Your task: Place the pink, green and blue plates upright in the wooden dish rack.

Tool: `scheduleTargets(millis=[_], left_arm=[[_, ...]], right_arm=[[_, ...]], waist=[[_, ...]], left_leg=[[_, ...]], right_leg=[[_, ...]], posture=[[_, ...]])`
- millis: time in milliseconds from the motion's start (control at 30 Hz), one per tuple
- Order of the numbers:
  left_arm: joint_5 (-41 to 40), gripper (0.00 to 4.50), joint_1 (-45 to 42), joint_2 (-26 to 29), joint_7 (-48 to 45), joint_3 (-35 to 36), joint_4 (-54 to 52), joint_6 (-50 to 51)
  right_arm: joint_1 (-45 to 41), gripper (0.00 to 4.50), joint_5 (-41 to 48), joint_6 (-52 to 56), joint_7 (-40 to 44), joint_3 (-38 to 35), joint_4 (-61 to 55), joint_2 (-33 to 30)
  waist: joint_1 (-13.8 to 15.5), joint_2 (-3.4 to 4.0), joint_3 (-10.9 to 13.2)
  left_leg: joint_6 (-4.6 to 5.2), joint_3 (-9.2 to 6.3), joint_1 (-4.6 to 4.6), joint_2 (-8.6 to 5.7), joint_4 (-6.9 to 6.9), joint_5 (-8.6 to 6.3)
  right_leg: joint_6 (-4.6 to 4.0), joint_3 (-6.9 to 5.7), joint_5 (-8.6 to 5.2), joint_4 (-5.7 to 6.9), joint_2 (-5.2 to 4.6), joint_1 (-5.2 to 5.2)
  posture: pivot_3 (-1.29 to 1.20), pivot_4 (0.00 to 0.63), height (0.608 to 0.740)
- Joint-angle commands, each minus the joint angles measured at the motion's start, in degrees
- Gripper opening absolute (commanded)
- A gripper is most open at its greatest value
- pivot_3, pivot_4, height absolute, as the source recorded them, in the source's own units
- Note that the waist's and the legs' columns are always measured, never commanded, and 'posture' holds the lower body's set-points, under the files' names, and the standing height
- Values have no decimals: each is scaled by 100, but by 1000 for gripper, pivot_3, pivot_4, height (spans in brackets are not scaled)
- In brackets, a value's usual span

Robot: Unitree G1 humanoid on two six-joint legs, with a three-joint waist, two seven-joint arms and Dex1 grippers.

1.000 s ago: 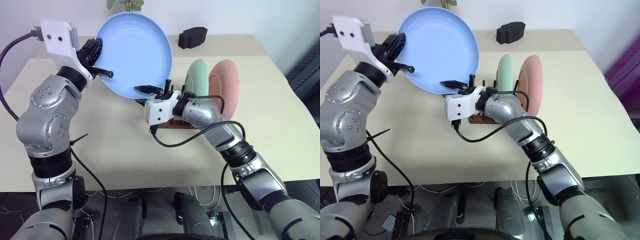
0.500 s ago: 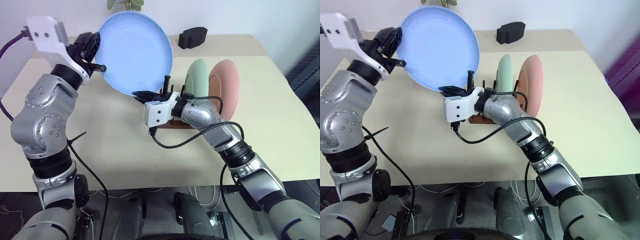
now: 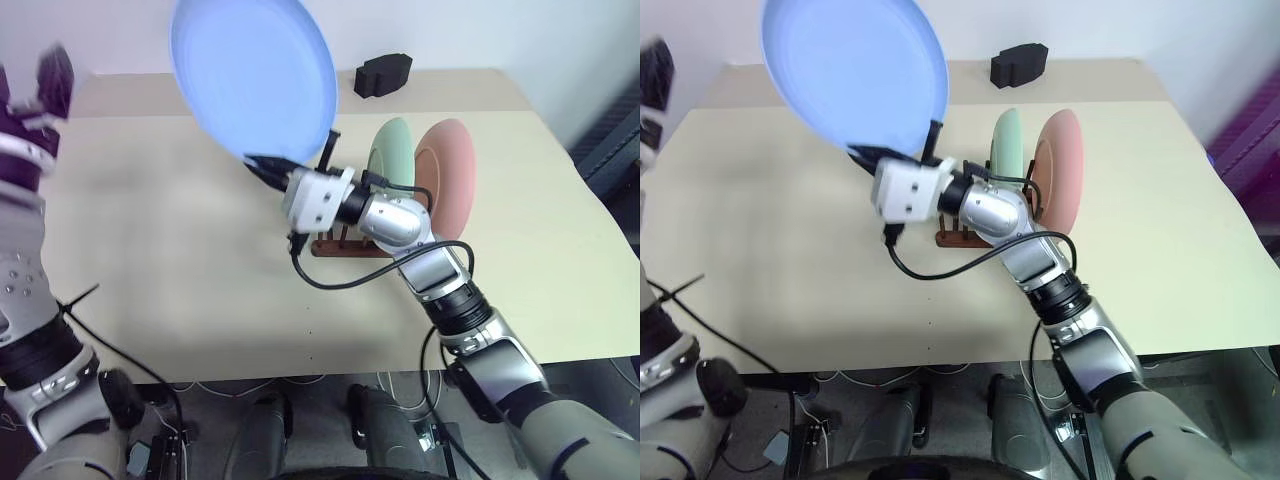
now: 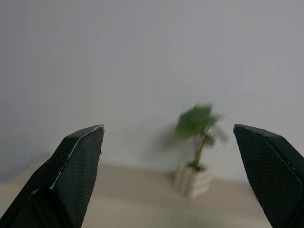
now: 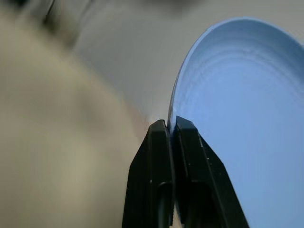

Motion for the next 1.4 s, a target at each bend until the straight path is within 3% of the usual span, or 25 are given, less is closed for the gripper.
scheduleTargets(millis=[33, 267, 467, 700, 1400], left_arm=[[99, 4470, 446, 118, -487, -238, -231, -305], [-198, 4470, 1738, 54, -1754, -1670, -1200, -89], [-12, 4470, 2174, 200, -2359, -2647, -1386, 5], [148, 4470, 2039, 100, -2587, -3204, -1315, -131], [285, 4470, 2015, 0, -2536, -3134, -1374, -221]], right_arm=[[-122, 0, 1493, 959, 211, -611, -815, 202], [284, 0, 4528, 3744, -400, -1871, -2113, 52], [746, 0, 5836, 5020, -1258, -2284, -2572, -138], [920, 0, 6665, 5586, -2036, -2509, -2685, -185], [1275, 0, 7908, 5673, -3554, -2480, -2474, 3]], waist=[[36, -6, -4], [36, -7, -5], [-11, 14, 5], [7, 15, 4], [11, 14, 4]], left_leg=[[0, -3, -2, 0, 2, 0], [1, -5, 0, 8, 2, -1], [4, 12, 3, 14, -10, -2], [5, 12, -1, 13, -3, -1], [7, 11, -1, 13, -1, -1]], right_leg=[[0, -1, 0, 0, -2, 1], [-13, -1, -1, -12, -16, 13], [-28, 10, -8, -3, 0, -6], [-28, 9, -8, -4, 6, -5], [-22, 8, -5, -5, 6, -3]], posture=[[0, 150, 736], [0, 150, 736], [0, 150, 736], [0, 150, 736], [0, 150, 736]])
